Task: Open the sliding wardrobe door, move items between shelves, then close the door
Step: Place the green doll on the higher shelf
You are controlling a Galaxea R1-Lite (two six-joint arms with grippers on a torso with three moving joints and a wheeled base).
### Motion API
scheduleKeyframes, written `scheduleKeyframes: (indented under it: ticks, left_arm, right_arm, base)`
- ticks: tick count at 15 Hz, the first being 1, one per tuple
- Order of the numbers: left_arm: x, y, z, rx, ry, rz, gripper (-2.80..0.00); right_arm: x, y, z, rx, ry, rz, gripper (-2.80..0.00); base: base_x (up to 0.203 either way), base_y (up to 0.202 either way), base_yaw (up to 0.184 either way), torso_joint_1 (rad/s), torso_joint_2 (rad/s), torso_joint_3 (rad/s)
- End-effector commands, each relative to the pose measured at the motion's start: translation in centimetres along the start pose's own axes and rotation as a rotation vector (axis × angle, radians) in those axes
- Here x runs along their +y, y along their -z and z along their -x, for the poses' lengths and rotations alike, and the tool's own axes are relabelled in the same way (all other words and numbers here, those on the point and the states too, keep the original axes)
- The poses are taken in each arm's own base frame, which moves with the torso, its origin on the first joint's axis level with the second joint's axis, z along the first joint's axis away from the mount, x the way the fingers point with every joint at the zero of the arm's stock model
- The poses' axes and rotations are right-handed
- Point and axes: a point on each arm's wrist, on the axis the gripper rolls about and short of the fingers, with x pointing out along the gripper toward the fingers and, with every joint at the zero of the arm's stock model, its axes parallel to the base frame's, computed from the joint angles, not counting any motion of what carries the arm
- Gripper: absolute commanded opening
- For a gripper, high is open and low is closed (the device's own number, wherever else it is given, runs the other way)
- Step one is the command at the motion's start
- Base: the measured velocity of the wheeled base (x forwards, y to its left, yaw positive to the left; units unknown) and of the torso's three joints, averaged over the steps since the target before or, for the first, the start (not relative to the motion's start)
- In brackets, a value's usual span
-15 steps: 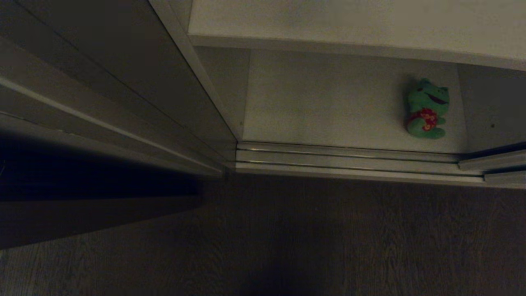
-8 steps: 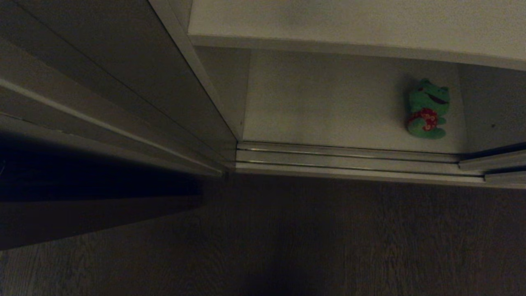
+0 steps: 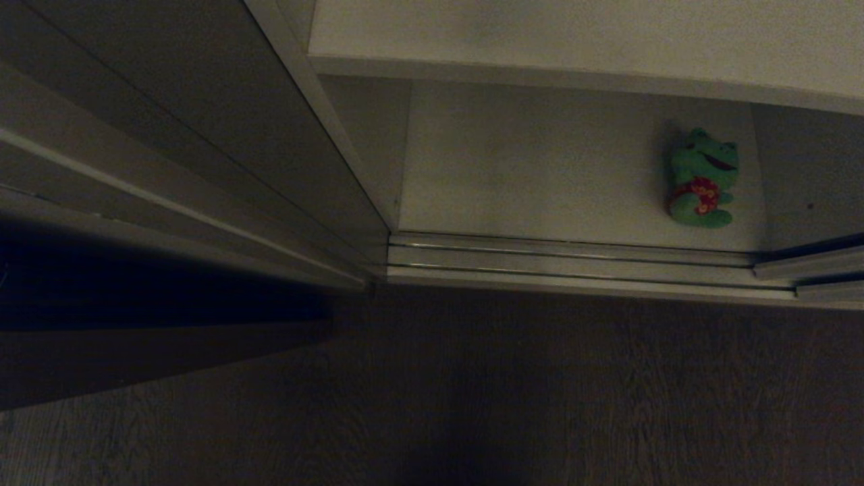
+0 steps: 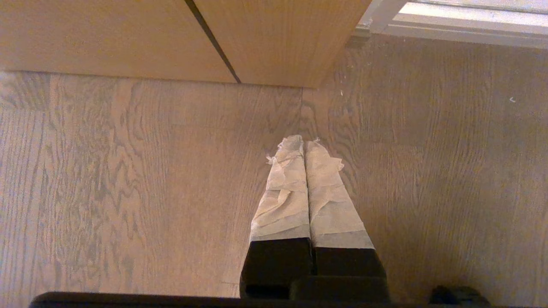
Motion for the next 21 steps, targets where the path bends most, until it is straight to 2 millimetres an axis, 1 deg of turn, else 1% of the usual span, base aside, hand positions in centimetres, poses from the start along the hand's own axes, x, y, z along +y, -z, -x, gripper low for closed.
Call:
scheduleKeyframes:
  ticks: [1, 4, 7, 9, 11, 13, 16, 17, 19, 21]
  left_arm:
    - [0.0, 0.0, 0.0, 0.001, 0.0, 0.0, -2.8]
    - [0.0, 0.0, 0.0, 0.001, 0.0, 0.0, -2.8]
    - [0.0, 0.0, 0.0, 0.001, 0.0, 0.0, -2.8]
    - [0.0, 0.0, 0.0, 0.001, 0.0, 0.0, -2.8]
    - [0.0, 0.0, 0.0, 0.001, 0.0, 0.0, -2.8]
    - [0.0, 0.0, 0.0, 0.001, 0.0, 0.0, -2.8]
    - [0.0, 0.0, 0.0, 0.0, 0.0, 0.0, -2.8]
    - [0.0, 0.0, 0.0, 0.001, 0.0, 0.0, -2.8]
    - [0.0, 0.0, 0.0, -0.001, 0.0, 0.0, -2.8]
    - [0.0, 0.0, 0.0, 0.0, 0.0, 0.0, -2.8]
  right_arm:
    - [-0.4, -0.3, -2.7, 0.138, 0.037, -0.032, -2.8]
    - [-0.7, -0.5, -5.1, 0.213, -0.005, -0.036, -2.8]
    - [-0.9, -0.4, -8.8, 0.253, -0.015, -0.024, -2.8]
    - [-1.2, -0.4, -11.0, 0.229, -0.06, -0.029, -2.8]
    - [-2.6, -0.9, -12.5, 0.216, -0.057, -0.043, -2.8]
    - [-3.6, -1.6, -13.8, 0.18, -0.085, -0.046, -2.8]
    - [-4.7, -2.5, -15.9, 0.124, -0.08, -0.051, -2.8]
    - [-5.1, -3.0, -17.0, 0.097, -0.079, -0.049, -2.8]
    - [-5.5, -4.8, -18.6, 0.025, -0.09, -0.038, -2.8]
    - [-5.6, -6.6, -19.4, -0.032, -0.105, -0.026, -2.8]
  base:
    - [0.0, 0.0, 0.0, 0.0, 0.0, 0.0]
    - [0.0, 0.0, 0.0, 0.0, 0.0, 0.0]
    - [0.0, 0.0, 0.0, 0.0, 0.0, 0.0]
    - [0.0, 0.0, 0.0, 0.0, 0.0, 0.0]
    - [0.0, 0.0, 0.0, 0.0, 0.0, 0.0]
    - [0.0, 0.0, 0.0, 0.0, 0.0, 0.0]
    - [0.0, 0.0, 0.0, 0.0, 0.0, 0.0]
    - [0.0, 0.0, 0.0, 0.0, 0.0, 0.0]
    - [0.0, 0.0, 0.0, 0.0, 0.0, 0.0]
    - [0.0, 0.0, 0.0, 0.0, 0.0, 0.0]
